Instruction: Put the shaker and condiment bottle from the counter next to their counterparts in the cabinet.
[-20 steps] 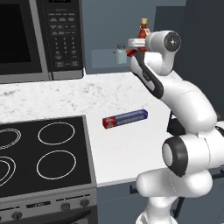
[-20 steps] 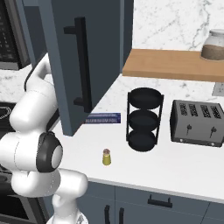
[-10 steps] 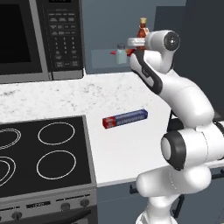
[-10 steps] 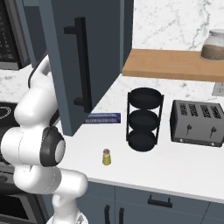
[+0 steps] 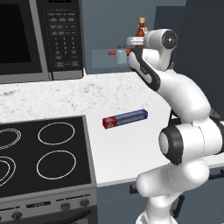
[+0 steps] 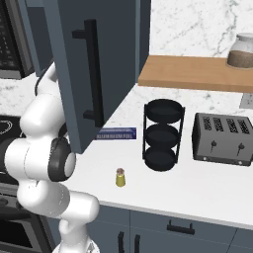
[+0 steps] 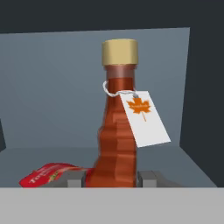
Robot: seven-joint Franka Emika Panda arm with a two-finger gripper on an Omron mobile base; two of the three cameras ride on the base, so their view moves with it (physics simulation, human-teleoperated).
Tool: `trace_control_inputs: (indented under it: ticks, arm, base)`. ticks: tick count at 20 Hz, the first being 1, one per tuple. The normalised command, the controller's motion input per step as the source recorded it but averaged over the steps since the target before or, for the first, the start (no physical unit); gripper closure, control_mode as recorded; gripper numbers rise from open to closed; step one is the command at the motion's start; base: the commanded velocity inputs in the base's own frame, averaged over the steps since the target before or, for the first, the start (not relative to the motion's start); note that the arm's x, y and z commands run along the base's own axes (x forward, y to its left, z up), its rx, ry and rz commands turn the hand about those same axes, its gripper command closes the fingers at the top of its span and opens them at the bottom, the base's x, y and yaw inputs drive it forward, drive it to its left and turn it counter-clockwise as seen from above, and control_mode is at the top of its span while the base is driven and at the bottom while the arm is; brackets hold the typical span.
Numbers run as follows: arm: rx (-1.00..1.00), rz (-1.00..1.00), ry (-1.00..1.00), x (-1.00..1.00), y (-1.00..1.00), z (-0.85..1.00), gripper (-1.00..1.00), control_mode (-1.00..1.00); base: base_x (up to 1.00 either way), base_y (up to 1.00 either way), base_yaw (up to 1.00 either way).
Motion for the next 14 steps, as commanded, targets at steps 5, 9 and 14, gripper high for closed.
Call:
trace_control_inputs:
  ticks: [5,9,14]
  arm:
    - [0.00,0.00,0.00,0.00,0.00,-0.22,-1.00,-1.00]
    - [0.00,0.00,0.00,-0.03,0.00,-0.11,-1.00,-1.00]
    - [0.00,0.00,-0.03,-0.20,0.00,0.00,-1.00,-1.00]
  base:
    - [0.00,0.00,0.00]
    - [0.00,0.00,0.00]
    - [0.00,0.00,0.00]
